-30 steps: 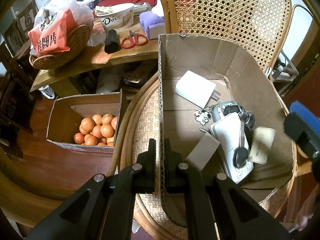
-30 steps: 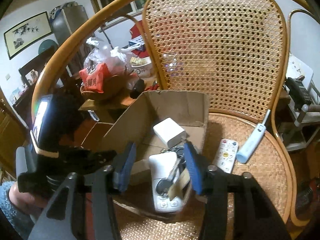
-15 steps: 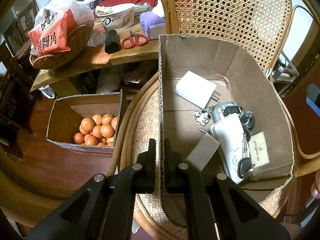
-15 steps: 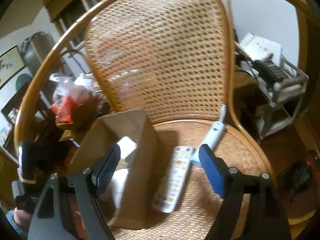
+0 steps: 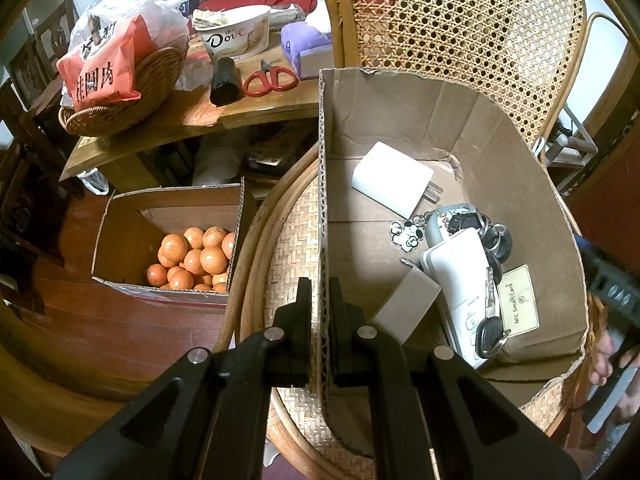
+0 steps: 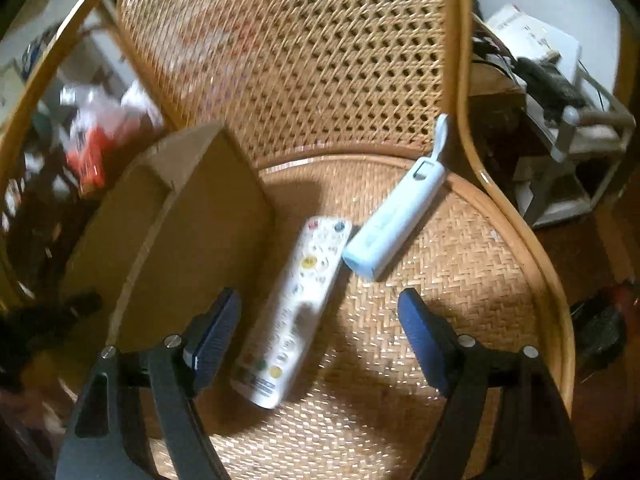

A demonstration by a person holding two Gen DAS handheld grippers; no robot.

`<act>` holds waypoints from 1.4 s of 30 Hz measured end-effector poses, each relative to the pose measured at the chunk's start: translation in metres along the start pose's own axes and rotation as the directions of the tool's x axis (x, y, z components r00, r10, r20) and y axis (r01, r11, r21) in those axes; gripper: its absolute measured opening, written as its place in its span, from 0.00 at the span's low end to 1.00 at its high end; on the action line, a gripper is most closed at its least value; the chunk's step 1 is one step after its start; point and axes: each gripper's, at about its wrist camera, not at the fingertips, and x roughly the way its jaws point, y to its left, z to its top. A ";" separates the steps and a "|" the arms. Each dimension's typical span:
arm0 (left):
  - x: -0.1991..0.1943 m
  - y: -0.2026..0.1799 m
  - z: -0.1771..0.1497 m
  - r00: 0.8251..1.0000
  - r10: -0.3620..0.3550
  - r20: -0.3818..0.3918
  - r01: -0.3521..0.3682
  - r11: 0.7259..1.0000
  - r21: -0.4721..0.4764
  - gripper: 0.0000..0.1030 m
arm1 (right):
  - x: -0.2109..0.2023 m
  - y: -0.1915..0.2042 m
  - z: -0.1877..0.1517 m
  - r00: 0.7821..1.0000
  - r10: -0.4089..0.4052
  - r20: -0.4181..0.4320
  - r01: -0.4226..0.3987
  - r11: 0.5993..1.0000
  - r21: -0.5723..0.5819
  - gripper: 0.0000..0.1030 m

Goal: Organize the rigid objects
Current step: 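Move the right gripper back over the white JSCN remote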

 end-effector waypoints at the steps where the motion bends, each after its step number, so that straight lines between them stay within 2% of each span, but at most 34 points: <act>1: 0.000 0.000 0.000 1.000 0.000 0.000 0.000 1.000 -0.001 0.07 | 0.003 0.002 -0.001 1.000 -0.008 -0.006 0.007 1.000 -0.022 0.83; 15: 0.000 0.000 0.000 1.000 0.000 0.000 0.000 1.000 0.001 0.07 | 0.022 0.014 -0.016 0.996 -0.020 -0.085 0.006 0.986 -0.169 0.83; 23: 0.001 0.000 0.000 1.000 -0.001 -0.001 0.001 1.000 0.000 0.08 | 0.018 0.002 -0.015 0.992 -0.039 -0.120 0.021 0.989 -0.147 0.83; 29: 0.001 0.001 0.000 1.000 0.000 0.000 0.000 1.000 0.000 0.08 | 0.010 -0.005 -0.015 0.993 -0.069 -0.099 0.054 0.987 -0.154 0.83; 37: 0.002 0.000 0.000 1.000 0.002 -0.001 -0.002 1.000 0.001 0.08 | 0.010 0.013 -0.016 0.996 -0.027 -0.080 0.009 0.977 -0.212 0.83; 42: 0.003 0.000 0.000 1.000 0.003 -0.002 -0.003 1.000 0.001 0.08 | 0.016 0.023 -0.019 0.996 -0.033 -0.086 0.010 0.966 -0.259 0.83</act>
